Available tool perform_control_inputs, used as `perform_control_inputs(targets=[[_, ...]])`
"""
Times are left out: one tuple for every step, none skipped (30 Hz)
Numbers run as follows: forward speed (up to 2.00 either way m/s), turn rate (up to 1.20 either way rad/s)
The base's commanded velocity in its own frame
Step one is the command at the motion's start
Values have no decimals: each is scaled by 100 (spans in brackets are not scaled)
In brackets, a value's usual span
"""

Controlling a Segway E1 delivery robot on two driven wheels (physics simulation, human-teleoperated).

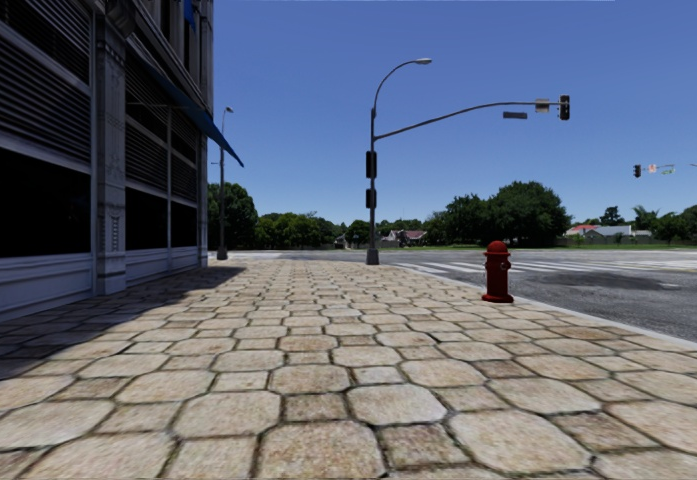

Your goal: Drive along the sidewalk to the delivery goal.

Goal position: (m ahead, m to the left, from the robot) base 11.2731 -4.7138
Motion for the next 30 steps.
perform_control_inputs(targets=[[200, 8], [200, 11], [200, 15], [200, 15], [200, 17], [200, 17], [200, 18], [200, 18], [200, 18], [200, 18], [200, 18], [200, 18], [200, 18], [200, 18], [200, 21], [200, 21], [200, 23], [200, 26], [200, 27], [200, 27], [200, 28], [200, 28], [200, 28], [200, 28], [200, 28], [200, 28], [200, 28], [200, 28], [200, 28], [200, 28]])
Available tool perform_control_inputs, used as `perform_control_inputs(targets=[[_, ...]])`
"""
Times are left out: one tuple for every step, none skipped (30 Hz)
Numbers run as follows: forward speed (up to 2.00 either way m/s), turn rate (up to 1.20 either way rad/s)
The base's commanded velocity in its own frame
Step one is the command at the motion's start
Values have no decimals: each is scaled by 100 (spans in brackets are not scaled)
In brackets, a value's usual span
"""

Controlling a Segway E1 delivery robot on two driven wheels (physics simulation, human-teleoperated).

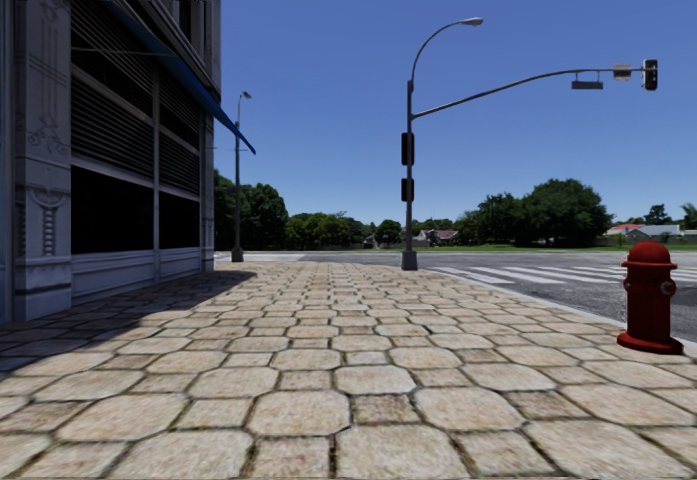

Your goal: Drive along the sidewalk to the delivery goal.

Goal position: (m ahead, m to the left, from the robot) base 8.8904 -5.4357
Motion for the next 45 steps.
perform_control_inputs(targets=[[200, 28], [200, 28], [200, 27], [200, 27], [200, 27], [200, 27], [200, 27], [200, 27], [200, 27], [200, 27], [200, 27], [200, 27], [200, 27], [200, 27], [200, 27], [200, 19], [200, 10], [200, 0], [200, 0], [200, 0], [200, 0], [200, 0], [200, 0], [200, 0], [200, 0], [200, 0], [200, 0], [200, 0], [200, 0], [200, 0], [200, 0], [200, 0], [200, 0], [200, 0], [200, 0], [200, 0], [200, 0], [200, 0], [200, 0], [199, 0], [199, 0], [199, 0], [199, 0], [197, 0], [197, 0]])
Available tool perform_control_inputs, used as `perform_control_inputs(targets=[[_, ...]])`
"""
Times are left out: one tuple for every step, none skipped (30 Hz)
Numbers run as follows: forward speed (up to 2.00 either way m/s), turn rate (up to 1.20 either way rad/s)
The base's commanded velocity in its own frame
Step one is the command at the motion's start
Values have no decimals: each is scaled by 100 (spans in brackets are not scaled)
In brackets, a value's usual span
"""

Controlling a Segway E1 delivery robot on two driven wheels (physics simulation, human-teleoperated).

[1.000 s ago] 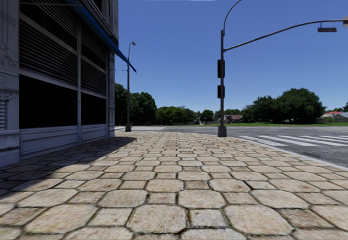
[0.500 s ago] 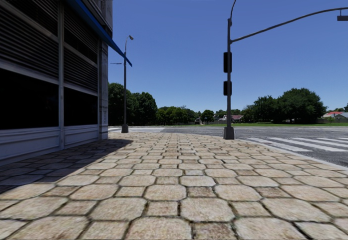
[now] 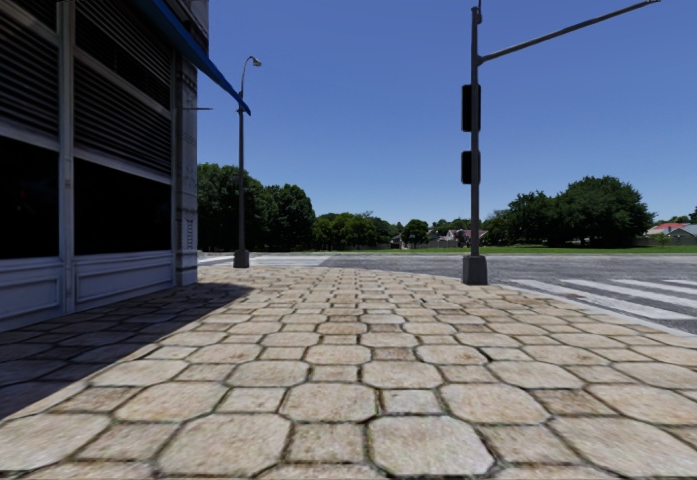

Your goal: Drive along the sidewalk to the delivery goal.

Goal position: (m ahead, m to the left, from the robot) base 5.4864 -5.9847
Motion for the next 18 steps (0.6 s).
perform_control_inputs(targets=[[191, 0], [182, 0], [174, 0], [169, 0], [165, 0], [165, 0], [164, 0], [163, 0], [163, 0], [162, 0], [162, 0], [162, 0], [161, -5], [161, -8], [161, -9], [161, -9], [161, -9], [161, -10]])
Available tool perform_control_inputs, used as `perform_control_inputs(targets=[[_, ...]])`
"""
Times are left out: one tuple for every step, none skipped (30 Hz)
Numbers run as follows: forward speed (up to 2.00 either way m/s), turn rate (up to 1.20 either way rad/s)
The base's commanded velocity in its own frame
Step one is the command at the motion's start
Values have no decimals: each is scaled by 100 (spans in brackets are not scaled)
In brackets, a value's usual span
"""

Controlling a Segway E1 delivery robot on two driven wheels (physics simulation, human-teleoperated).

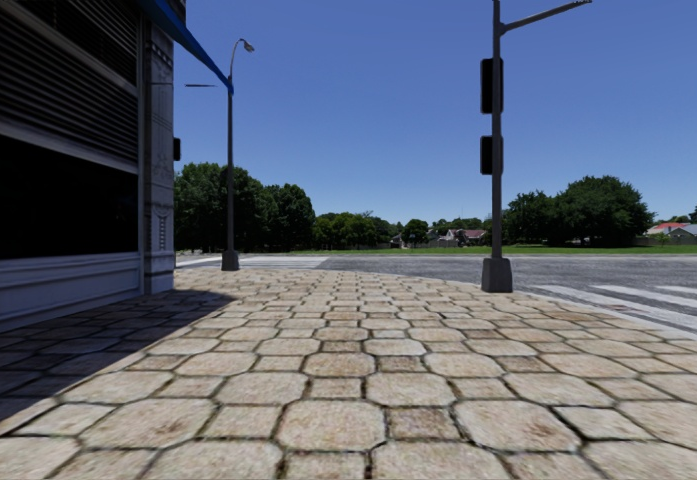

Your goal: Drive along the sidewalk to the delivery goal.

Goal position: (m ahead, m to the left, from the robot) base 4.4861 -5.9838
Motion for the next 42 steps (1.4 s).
perform_control_inputs(targets=[[161, -10], [161, -10], [161, -10], [160, -10], [160, -11], [160, -12], [160, -14], [160, -16], [160, -16], [159, -19], [157, -21], [155, -22], [155, -22], [152, -22], [149, -22], [147, -22], [141, -22], [137, -22], [137, -22], [131, -23], [130, -23], [129, -24], [129, -24], [129, -24], [129, -25], [129, -26], [129, -27], [129, -28], [129, -28], [129, -34], [129, -38], [129, -39], [129, -39], [129, -39], [129, -39], [129, -40], [129, -40], [129, -40], [129, -40], [129, -40], [129, -40], [129, -40]])
